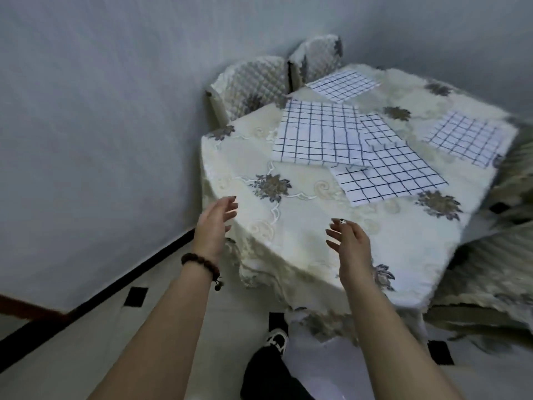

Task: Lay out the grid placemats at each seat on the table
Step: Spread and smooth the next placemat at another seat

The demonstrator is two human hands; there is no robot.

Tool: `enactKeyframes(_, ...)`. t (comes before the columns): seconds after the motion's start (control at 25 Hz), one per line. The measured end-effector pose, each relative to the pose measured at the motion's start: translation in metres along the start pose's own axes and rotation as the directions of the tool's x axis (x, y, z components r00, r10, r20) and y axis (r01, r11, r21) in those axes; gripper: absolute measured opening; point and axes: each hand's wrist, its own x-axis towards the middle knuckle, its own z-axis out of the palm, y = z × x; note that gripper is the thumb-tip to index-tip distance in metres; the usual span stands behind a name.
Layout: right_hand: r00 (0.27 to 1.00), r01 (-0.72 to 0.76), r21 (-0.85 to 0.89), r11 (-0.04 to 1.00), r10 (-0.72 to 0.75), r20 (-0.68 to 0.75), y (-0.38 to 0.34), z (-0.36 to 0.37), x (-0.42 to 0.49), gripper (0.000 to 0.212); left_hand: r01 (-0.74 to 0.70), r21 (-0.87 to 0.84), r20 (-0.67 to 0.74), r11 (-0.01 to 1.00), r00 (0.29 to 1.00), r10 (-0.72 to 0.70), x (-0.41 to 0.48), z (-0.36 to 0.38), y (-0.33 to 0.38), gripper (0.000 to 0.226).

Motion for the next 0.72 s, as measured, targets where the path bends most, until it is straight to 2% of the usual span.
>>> enactKeyframes(0.2, 0.966, 0.032, 0.106, 0.994, -0.003, -0.258, -0.010, -0.025, 0.068, 0.025, 0.014, 0.051, 0.260, 0.999, 0.965, -0.027, 0.072, 0.095, 0.005, 0.019)
enactKeyframes(0.32, 0.940, 0.026, 0.124, 0.992, 0.018, -0.341, -0.013, -0.035, 0.096, 0.023, 0.031, 0.071, 0.345, 0.997, 0.937, -0.054, 0.108, 0.145, 0.010, 0.016)
enactKeyframes(0.52, 0.903, 0.010, 0.114, 0.993, 0.040, -0.428, -0.034, -0.048, 0.142, 0.015, -0.003, 0.192, 0.436, 0.981, 0.896, -0.082, 0.149, 0.206, 0.019, 0.028)
enactKeyframes(0.72, 0.901, -0.032, 0.080, 0.996, 0.063, -0.430, -0.039, -0.041, 0.175, 0.016, 0.004, 0.245, 0.427, 0.970, 0.897, -0.111, 0.181, 0.229, 0.014, 0.020)
